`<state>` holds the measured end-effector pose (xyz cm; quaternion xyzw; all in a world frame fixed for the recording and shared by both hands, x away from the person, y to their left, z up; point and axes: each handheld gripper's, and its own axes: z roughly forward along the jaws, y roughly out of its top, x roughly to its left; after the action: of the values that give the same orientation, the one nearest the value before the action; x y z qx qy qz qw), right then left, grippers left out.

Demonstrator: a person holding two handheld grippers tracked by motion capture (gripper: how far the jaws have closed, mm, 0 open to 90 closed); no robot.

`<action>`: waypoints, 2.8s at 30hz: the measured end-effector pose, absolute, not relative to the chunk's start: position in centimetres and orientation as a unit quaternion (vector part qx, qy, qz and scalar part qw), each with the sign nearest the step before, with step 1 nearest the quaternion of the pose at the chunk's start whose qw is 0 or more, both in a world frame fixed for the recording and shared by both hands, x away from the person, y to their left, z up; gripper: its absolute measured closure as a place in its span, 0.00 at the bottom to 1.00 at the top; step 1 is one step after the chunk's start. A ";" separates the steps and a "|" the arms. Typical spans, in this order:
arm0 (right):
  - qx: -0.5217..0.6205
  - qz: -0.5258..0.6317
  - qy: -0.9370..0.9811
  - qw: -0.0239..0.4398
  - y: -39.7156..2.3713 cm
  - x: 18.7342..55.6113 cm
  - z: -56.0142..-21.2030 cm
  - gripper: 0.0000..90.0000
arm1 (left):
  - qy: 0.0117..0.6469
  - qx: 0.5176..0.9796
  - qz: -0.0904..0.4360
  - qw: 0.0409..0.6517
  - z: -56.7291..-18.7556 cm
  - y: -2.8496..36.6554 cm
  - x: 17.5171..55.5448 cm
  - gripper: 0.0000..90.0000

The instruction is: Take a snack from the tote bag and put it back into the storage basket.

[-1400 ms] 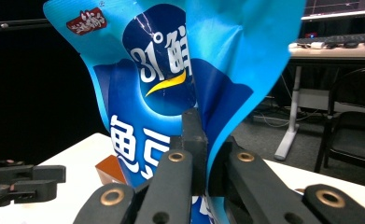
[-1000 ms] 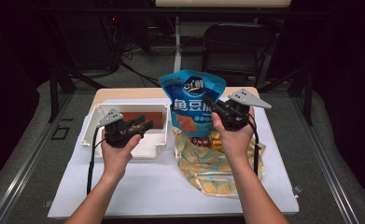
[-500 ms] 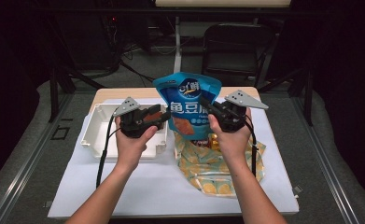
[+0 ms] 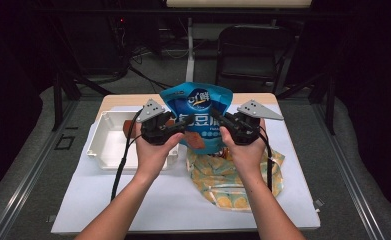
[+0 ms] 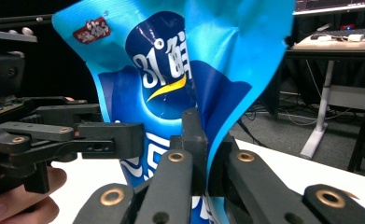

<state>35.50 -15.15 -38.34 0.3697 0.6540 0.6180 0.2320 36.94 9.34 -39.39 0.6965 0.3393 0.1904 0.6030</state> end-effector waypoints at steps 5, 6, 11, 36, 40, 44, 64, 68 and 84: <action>0.362 0.618 0.657 0.235 -15.1 35.3 -38.2 1.00 | 0.338 0.703 0.191 0.596 -39.3 9.2 37.0 0.92; 0.360 0.615 0.660 0.237 -15.0 35.2 -38.2 1.00 | 0.342 0.702 0.193 0.595 -39.3 9.1 37.0 0.94; 0.352 0.614 0.664 0.241 -14.9 34.9 -38.2 0.97 | 0.346 0.690 0.168 0.612 -39.0 9.8 37.1 1.00; 0.384 0.607 0.661 0.220 -19.9 33.8 -42.3 0.41 | 0.381 0.632 0.157 0.657 -37.3 16.4 37.1 1.00; 0.396 0.595 0.661 0.228 -21.0 33.4 -43.5 0.40 | 0.389 0.622 0.160 0.660 -37.3 17.6 36.9 1.00; 0.413 0.586 0.658 0.230 -22.3 32.9 -44.7 0.39 | 0.397 0.613 0.163 0.664 -37.4 19.1 36.8 1.00; 0.458 0.555 0.652 0.240 -25.0 31.9 -48.7 0.36 | 0.435 0.597 0.181 0.650 -40.4 24.4 36.8 1.00; 0.460 0.554 0.650 0.240 -25.1 31.8 -48.8 0.36 | 0.439 0.597 0.183 0.646 -40.8 24.8 36.9 1.00; 0.472 0.545 0.649 0.242 -25.8 31.6 -49.4 0.36 | 0.468 0.583 0.185 0.638 -42.8 27.1 37.4 1.00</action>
<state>31.64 -25.78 -49.38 0.4717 0.6492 0.5454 0.2421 37.39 27.06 -42.77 0.5826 0.4679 0.1854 0.6382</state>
